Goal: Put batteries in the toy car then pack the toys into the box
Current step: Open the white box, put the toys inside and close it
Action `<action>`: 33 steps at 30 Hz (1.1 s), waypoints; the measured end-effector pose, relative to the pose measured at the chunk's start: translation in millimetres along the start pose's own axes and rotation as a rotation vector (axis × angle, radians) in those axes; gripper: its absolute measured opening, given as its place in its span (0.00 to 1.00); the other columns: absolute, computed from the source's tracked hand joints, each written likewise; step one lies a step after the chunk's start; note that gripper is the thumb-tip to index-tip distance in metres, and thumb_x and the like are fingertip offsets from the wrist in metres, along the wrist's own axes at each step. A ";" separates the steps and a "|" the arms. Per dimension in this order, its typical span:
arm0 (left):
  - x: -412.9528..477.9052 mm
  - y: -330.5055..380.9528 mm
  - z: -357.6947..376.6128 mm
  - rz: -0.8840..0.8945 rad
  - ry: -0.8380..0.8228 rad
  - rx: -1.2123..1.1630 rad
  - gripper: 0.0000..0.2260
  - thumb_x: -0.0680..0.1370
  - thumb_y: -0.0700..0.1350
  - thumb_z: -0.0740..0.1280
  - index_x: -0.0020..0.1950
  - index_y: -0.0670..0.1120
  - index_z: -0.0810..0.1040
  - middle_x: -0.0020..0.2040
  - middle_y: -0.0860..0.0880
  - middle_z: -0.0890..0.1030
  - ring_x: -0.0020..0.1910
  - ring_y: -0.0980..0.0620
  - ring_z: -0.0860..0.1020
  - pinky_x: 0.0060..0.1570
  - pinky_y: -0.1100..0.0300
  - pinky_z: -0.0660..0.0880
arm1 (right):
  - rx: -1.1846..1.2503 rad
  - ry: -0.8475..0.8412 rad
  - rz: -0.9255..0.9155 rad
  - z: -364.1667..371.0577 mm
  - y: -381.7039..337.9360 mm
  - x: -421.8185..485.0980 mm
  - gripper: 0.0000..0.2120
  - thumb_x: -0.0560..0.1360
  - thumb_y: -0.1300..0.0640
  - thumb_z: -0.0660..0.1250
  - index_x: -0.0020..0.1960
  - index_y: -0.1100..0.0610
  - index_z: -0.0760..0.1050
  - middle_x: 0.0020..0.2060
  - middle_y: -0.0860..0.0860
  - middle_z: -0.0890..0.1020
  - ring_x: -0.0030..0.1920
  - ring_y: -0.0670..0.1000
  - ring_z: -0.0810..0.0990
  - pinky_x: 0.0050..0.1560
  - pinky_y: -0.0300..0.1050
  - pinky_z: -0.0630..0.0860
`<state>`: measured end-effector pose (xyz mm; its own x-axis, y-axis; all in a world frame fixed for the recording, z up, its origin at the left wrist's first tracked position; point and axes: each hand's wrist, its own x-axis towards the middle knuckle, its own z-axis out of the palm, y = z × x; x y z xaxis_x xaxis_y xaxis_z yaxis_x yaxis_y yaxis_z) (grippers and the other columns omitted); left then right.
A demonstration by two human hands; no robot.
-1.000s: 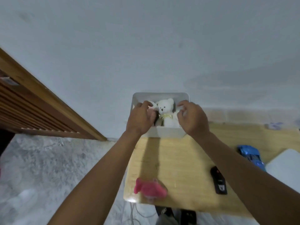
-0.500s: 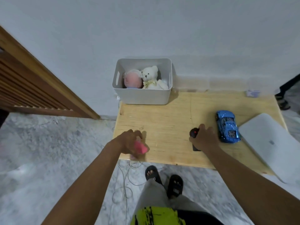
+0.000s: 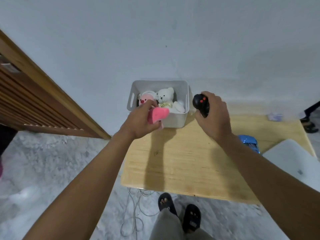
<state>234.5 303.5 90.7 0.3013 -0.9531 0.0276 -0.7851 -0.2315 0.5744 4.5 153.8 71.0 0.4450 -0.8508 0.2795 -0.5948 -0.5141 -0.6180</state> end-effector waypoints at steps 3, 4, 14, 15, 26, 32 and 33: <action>37.1 2.4 -28.4 0.019 0.084 0.043 0.25 0.70 0.48 0.76 0.64 0.49 0.72 0.57 0.50 0.79 0.48 0.48 0.76 0.44 0.57 0.70 | -0.148 -0.219 -0.024 5.3 -38.8 44.4 0.27 0.70 0.48 0.68 0.68 0.45 0.69 0.58 0.51 0.78 0.58 0.59 0.75 0.55 0.55 0.76; 47.8 -1.3 -33.3 0.005 0.080 0.068 0.24 0.70 0.47 0.74 0.65 0.49 0.72 0.58 0.48 0.79 0.49 0.47 0.77 0.44 0.57 0.70 | -0.200 -0.292 -0.025 10.0 -48.4 55.3 0.27 0.70 0.48 0.69 0.68 0.45 0.70 0.58 0.51 0.78 0.58 0.60 0.75 0.55 0.54 0.75; 89.8 -55.3 -7.8 -0.162 -0.112 0.160 0.29 0.70 0.47 0.77 0.69 0.49 0.72 0.62 0.43 0.79 0.60 0.40 0.77 0.51 0.54 0.74 | -0.579 -0.620 0.049 94.0 -61.6 94.2 0.21 0.71 0.51 0.68 0.64 0.48 0.74 0.56 0.52 0.80 0.59 0.58 0.77 0.52 0.50 0.69; 91.6 -59.5 -4.0 -0.176 -0.128 0.161 0.29 0.70 0.47 0.76 0.69 0.49 0.72 0.62 0.43 0.78 0.61 0.40 0.76 0.52 0.54 0.73 | -0.601 -0.614 0.022 100.0 -59.3 95.4 0.20 0.72 0.52 0.67 0.64 0.48 0.74 0.56 0.52 0.81 0.58 0.58 0.78 0.51 0.50 0.67; 108.7 -58.6 -6.2 -0.196 -0.154 0.140 0.22 0.74 0.50 0.72 0.68 0.53 0.75 0.61 0.50 0.82 0.60 0.46 0.79 0.56 0.50 0.79 | -0.280 -0.434 0.103 71.8 -53.1 111.7 0.14 0.74 0.48 0.67 0.59 0.44 0.78 0.54 0.49 0.83 0.57 0.55 0.81 0.51 0.45 0.73; 140.0 31.6 2.1 -0.012 -0.071 0.073 0.16 0.75 0.46 0.70 0.63 0.49 0.79 0.57 0.48 0.82 0.56 0.47 0.80 0.57 0.52 0.77 | -0.188 -0.195 0.286 -16.9 14.8 92.3 0.09 0.74 0.49 0.68 0.53 0.47 0.81 0.47 0.50 0.84 0.53 0.58 0.82 0.54 0.50 0.79; 145.1 51.7 10.3 0.023 -0.074 0.045 0.15 0.75 0.46 0.70 0.62 0.50 0.79 0.56 0.49 0.83 0.54 0.48 0.80 0.56 0.51 0.78 | -0.184 -0.159 0.320 -34.0 30.7 84.2 0.08 0.74 0.50 0.69 0.52 0.48 0.81 0.47 0.50 0.85 0.53 0.58 0.82 0.54 0.50 0.78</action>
<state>232.1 151.2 116.0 0.2433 -0.9697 -0.0216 -0.8154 -0.2166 0.5368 1.0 62.6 100.6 0.3071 -0.9511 -0.0318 -0.8235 -0.2489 -0.5097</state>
